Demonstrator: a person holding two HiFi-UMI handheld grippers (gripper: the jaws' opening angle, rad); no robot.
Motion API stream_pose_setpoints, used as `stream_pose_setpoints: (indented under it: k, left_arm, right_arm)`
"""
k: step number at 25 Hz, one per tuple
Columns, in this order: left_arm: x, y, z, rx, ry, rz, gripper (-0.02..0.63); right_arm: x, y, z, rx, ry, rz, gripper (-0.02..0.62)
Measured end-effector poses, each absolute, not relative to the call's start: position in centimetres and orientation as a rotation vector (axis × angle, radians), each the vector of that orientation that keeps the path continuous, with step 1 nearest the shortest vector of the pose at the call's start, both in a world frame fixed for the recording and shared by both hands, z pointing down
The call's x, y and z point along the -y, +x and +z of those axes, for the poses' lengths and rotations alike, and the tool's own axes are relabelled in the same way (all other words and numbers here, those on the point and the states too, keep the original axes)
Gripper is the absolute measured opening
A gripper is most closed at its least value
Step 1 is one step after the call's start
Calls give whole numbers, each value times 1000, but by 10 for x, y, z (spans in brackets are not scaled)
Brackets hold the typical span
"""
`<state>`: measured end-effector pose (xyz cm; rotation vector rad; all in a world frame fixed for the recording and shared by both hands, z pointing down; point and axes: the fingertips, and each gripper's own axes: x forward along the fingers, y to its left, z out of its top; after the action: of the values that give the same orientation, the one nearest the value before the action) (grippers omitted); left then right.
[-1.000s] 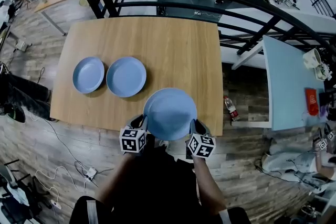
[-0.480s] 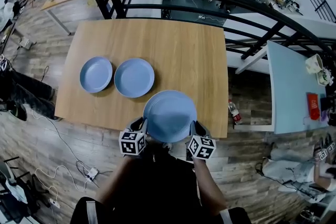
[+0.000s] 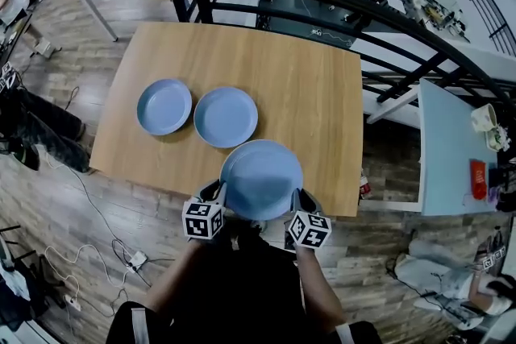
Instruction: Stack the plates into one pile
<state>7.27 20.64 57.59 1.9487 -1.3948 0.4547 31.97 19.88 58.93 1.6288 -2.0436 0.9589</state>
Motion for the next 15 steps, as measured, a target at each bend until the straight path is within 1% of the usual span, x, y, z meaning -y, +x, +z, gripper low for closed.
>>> stream_pose_setpoints:
  k: [15]
  left_arm:
    - [-226, -34, 572, 1444, 1890, 378, 63]
  right_arm:
    - [-199, 212, 578, 2082, 1551, 903, 54]
